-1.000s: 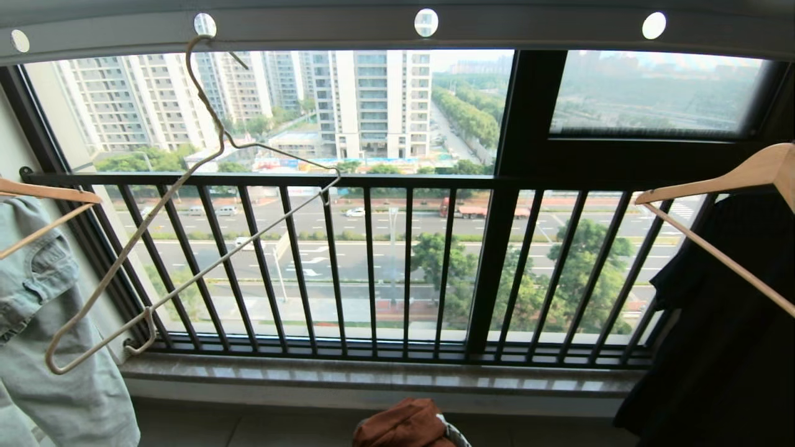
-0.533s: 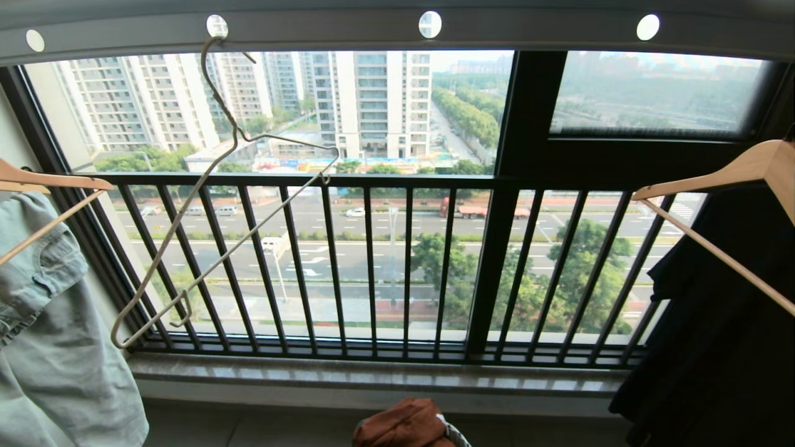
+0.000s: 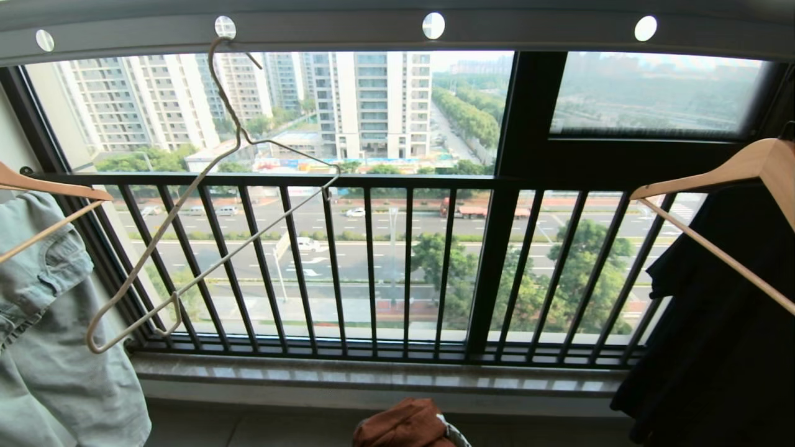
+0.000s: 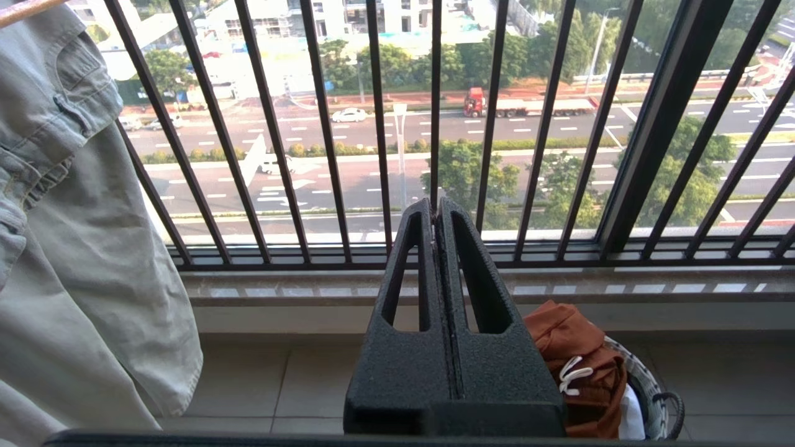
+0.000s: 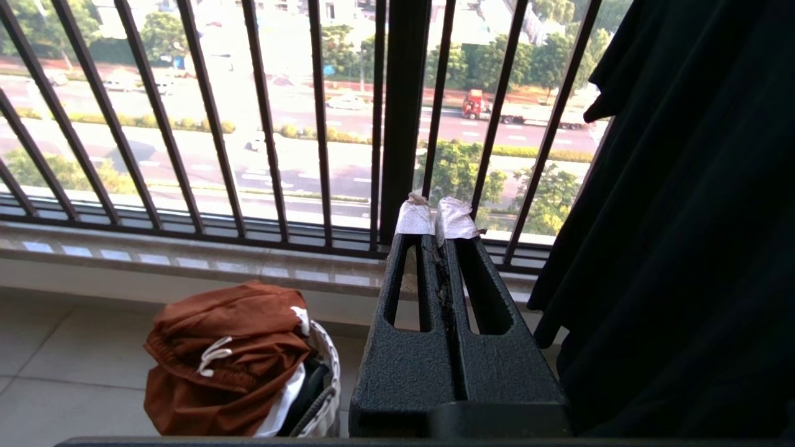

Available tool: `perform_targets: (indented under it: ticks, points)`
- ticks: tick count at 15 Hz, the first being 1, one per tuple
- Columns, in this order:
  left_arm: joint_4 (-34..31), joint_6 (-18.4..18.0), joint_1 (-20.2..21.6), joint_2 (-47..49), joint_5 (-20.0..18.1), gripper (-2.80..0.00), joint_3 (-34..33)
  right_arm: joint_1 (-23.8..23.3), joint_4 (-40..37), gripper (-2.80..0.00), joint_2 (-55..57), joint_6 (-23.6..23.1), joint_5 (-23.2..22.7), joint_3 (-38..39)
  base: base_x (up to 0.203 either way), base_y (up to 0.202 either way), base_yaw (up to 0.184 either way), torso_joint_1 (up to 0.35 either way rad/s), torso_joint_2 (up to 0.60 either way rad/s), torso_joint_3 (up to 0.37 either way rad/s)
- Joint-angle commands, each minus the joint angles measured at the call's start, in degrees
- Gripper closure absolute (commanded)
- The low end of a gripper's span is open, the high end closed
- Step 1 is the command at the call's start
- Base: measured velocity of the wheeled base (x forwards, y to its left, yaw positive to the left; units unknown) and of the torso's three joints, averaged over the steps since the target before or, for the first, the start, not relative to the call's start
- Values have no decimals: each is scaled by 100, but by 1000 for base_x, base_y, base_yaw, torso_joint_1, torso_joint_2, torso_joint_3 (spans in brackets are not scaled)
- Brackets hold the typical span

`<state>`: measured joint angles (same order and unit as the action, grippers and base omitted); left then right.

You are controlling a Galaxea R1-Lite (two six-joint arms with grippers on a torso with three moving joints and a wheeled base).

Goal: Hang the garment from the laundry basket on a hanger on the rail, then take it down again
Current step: Pick up the clothes rack on the clothesline

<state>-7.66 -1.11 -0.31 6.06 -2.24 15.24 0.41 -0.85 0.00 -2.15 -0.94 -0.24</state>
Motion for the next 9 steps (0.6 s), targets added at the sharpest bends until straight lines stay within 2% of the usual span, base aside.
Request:
perform_targets:
  ticks: [1,6,9]
  points:
    - [-761,-7,-29,917,-61,0,1157,2,-3,0,0,-5,-3,-2,0,0,0,0,0,0]
    - [-3223,-69,-107,2798,-379,0,4030,2,-3,0,0,-5,-3,-2,0,0,0,0,0,0]
    - [-4048,-99,-322,3896,-459,0,5334,2,6,0,0,2,-3,-2,0,0,0,0,0,0]
